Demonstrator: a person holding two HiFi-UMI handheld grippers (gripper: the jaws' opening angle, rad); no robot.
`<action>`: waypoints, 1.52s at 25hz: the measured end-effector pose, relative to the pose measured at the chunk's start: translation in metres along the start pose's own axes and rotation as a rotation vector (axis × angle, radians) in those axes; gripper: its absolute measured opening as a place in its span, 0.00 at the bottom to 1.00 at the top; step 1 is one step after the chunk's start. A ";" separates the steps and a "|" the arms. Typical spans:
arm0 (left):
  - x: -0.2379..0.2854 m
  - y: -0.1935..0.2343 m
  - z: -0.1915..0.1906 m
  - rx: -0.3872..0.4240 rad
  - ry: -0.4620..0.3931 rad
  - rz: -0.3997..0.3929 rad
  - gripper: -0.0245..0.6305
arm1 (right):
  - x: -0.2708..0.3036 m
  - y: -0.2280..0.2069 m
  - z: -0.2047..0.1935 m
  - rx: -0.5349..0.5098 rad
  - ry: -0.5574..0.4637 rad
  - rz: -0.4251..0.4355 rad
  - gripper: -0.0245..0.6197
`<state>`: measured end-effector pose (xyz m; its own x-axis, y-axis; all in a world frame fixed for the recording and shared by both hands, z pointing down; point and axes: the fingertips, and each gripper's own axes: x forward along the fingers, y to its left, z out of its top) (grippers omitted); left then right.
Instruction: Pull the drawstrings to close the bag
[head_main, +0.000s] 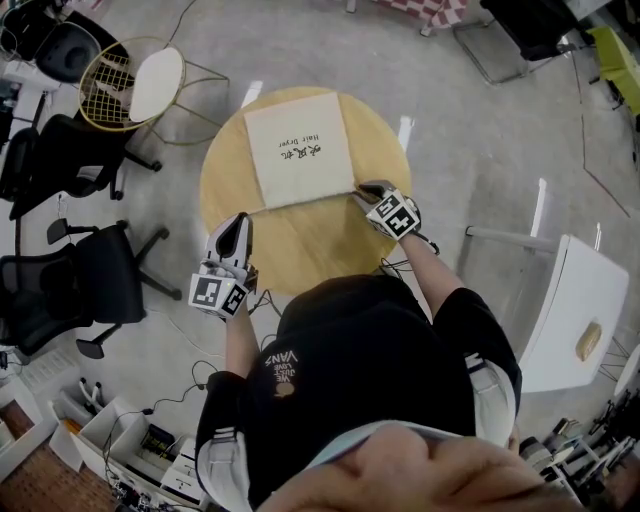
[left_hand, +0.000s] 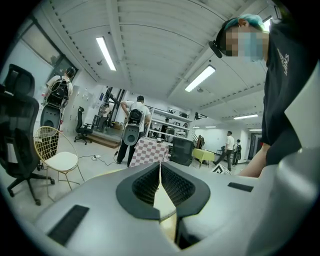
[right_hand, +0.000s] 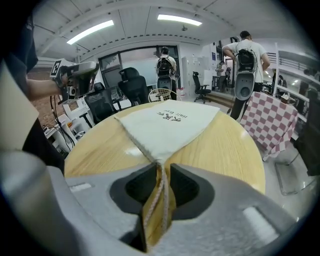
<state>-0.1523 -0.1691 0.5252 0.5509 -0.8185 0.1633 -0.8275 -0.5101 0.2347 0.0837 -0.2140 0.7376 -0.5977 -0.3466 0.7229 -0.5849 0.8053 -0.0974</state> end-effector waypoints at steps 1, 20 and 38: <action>0.002 0.002 -0.004 0.008 0.011 -0.006 0.05 | 0.001 0.000 0.000 -0.005 0.002 0.001 0.15; 0.033 0.041 -0.091 0.005 0.251 -0.054 0.08 | 0.002 -0.003 -0.007 0.052 0.018 0.005 0.05; 0.049 0.061 -0.177 0.215 0.617 -0.217 0.27 | 0.004 -0.004 -0.007 0.116 0.022 0.022 0.05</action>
<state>-0.1566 -0.1941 0.7175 0.6150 -0.4237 0.6650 -0.6594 -0.7388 0.1391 0.0873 -0.2159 0.7457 -0.5996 -0.3181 0.7344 -0.6322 0.7509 -0.1910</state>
